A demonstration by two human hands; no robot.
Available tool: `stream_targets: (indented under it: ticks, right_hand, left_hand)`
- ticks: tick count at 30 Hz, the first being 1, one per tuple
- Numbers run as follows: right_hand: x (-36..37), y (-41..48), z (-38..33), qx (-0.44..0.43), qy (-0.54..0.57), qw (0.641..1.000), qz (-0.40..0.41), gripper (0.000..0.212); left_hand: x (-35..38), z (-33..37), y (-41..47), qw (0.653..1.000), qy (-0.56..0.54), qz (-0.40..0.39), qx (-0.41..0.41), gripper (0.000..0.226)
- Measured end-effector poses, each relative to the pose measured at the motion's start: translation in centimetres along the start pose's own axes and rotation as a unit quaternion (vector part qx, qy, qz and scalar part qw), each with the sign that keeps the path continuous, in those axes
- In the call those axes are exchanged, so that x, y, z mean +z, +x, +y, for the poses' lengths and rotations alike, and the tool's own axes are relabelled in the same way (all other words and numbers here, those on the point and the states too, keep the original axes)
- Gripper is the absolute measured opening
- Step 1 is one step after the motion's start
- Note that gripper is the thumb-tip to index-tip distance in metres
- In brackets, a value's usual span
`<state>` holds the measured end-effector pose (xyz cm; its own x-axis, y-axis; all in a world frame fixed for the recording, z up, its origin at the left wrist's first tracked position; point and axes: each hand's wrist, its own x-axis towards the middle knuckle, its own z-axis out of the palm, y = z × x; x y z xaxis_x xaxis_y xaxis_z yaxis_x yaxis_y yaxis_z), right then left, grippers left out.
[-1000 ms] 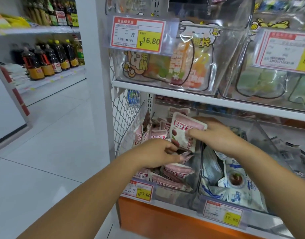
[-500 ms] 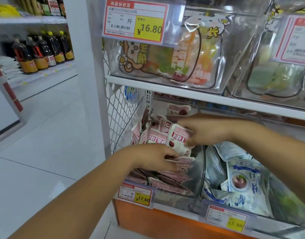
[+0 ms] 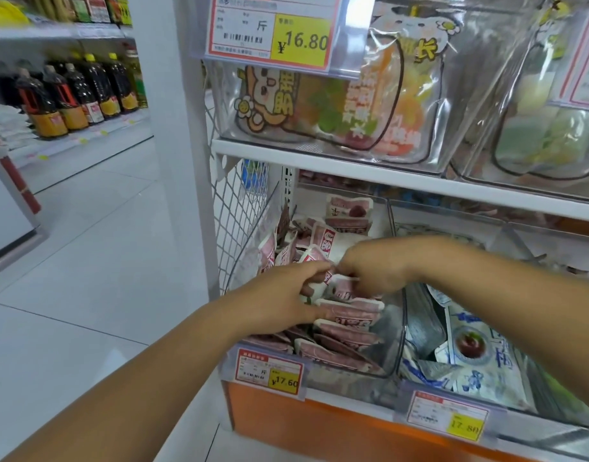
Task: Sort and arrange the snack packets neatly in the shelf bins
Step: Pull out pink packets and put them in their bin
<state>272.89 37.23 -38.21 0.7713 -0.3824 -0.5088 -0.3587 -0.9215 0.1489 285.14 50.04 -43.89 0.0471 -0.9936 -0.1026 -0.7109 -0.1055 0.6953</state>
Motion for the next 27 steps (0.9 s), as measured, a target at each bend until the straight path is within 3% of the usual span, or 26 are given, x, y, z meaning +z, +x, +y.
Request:
stream_targets:
  ticks: [2, 5, 9, 12, 17, 19, 22, 24, 27]
  right_hand:
    - [0.5, 0.1, -0.4, -0.004, -0.023, 1.0, -0.017, 0.015]
    - [-1.0, -2.0, 1.3, -0.004, 0.156, 0.987, -0.027, 0.022]
    - [-2.1, -2.2, 3.2, 0.042, 0.266, 0.946, 0.179, 0.017]
    - [-1.0, -0.1, 2.4, 0.081, 0.235, 0.939, 0.238, 0.01]
    - [0.9, 2.6, -0.6, 0.078, 0.084, 0.974, 0.194, 0.03]
    - [0.7, 2.2, -0.6, 0.049, 0.138, 0.971, 0.189, 0.033]
    - [-1.3, -0.2, 0.9, 0.032, 0.253, 0.943, 0.216, 0.02]
    - [-2.7, -2.3, 1.9, 0.023, 0.243, 0.942, 0.228, 0.02]
    - [-3.1, -2.8, 1.8, -0.002, 0.17, 0.973, 0.154, 0.02]
  left_hand:
    - [0.1, 0.1, 0.0, 1.0, -0.014, -0.006, 0.008, 0.065]
    - [0.3, -0.1, 0.1, 0.999, -0.001, -0.034, 0.018, 0.047]
    - [0.3, -0.3, 0.2, 0.997, 0.05, -0.055, 0.023, 0.037]
    - [0.3, -0.2, 0.1, 0.997, 0.051, -0.056, 0.023, 0.038]
    - [0.4, -0.2, -0.1, 0.998, 0.04, -0.053, 0.024, 0.038]
    - [0.2, -0.2, -0.2, 0.997, 0.039, -0.053, 0.029, 0.039]
    - [-0.1, -0.4, -0.5, 0.999, 0.004, -0.033, 0.029, 0.04]
    - [-0.1, -0.5, -0.6, 0.999, -0.022, -0.011, 0.026, 0.038]
    - [0.1, -0.7, -0.4, 0.998, -0.048, 0.04, 0.015, 0.031]
